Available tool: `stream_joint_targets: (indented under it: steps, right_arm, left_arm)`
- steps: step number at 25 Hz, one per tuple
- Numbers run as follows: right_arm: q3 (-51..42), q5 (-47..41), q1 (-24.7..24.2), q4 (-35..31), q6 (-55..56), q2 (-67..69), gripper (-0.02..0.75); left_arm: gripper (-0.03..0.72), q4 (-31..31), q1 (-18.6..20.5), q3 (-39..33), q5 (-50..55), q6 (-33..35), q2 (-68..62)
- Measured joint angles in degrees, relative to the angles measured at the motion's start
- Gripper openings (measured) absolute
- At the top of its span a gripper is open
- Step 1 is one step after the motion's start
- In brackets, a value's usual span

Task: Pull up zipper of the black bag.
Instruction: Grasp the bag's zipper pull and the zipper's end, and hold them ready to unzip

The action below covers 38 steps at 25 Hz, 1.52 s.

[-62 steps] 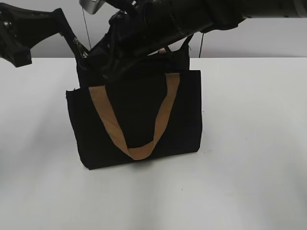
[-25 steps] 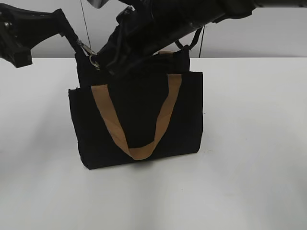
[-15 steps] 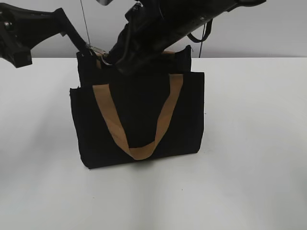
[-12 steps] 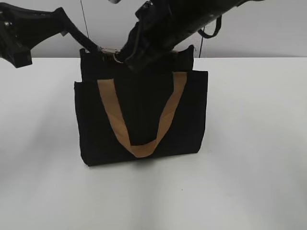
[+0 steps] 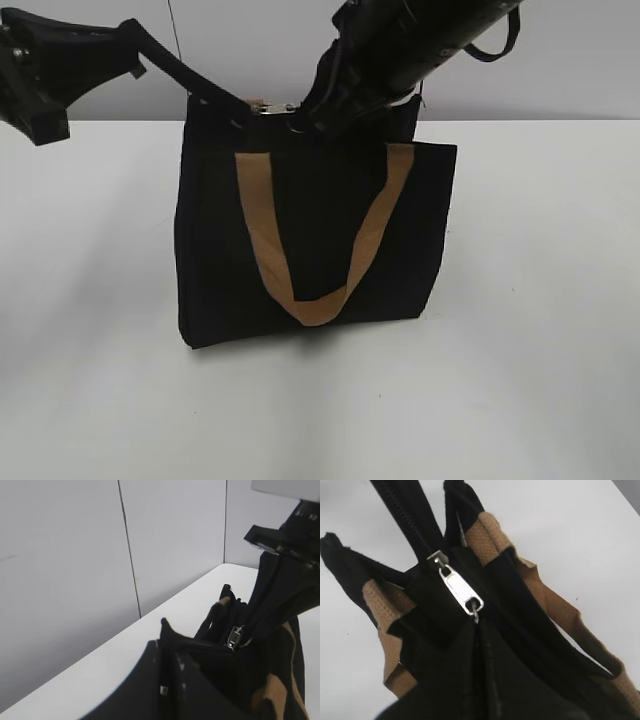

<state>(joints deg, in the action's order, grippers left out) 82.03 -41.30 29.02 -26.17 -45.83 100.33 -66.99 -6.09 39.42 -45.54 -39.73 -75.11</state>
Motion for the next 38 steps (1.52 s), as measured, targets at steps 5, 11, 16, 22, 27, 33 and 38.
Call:
stream_joint_targets:
  steps: [5, 11, 16, 22, 27, 33, 38]
  right_arm:
    - [0.12, -1.54, -0.15, 6.76, 4.55, -0.70, -0.001]
    - [0.07, -3.29, -0.75, 14.21, 9.65, -0.70, -0.001]
    - [0.07, -4.29, -2.76, 16.49, 14.25, -0.70, -0.001]
    - [0.07, -6.49, -6.83, 17.59, 16.78, -0.70, -0.001]
    - [0.07, -6.69, -6.90, 15.66, 16.96, -1.82, -0.001]
    - [0.07, -6.86, -6.90, 6.76, 16.14, -2.74, 0.036]
    - [0.07, -7.09, -6.90, -1.15, 13.49, -2.94, 0.238]
  left_arm:
    - [0.000, 1.30, -0.15, 0.00, -0.13, 0.06, 0.00]
    - [0.000, 2.26, -0.03, 0.00, 0.05, 0.06, 0.00]
    - [0.000, 2.26, -0.03, 0.00, 0.55, 0.06, 0.00]
    - [0.000, 2.58, -0.03, 0.00, 0.92, 0.06, 0.00]
    - [0.000, 2.58, -0.03, 0.00, 0.94, 0.06, 0.00]
    - [0.000, 2.64, 0.01, 0.00, 1.04, 0.06, 0.00]
    - [0.000, 2.64, 0.01, 0.00, 1.72, 0.06, 0.00]
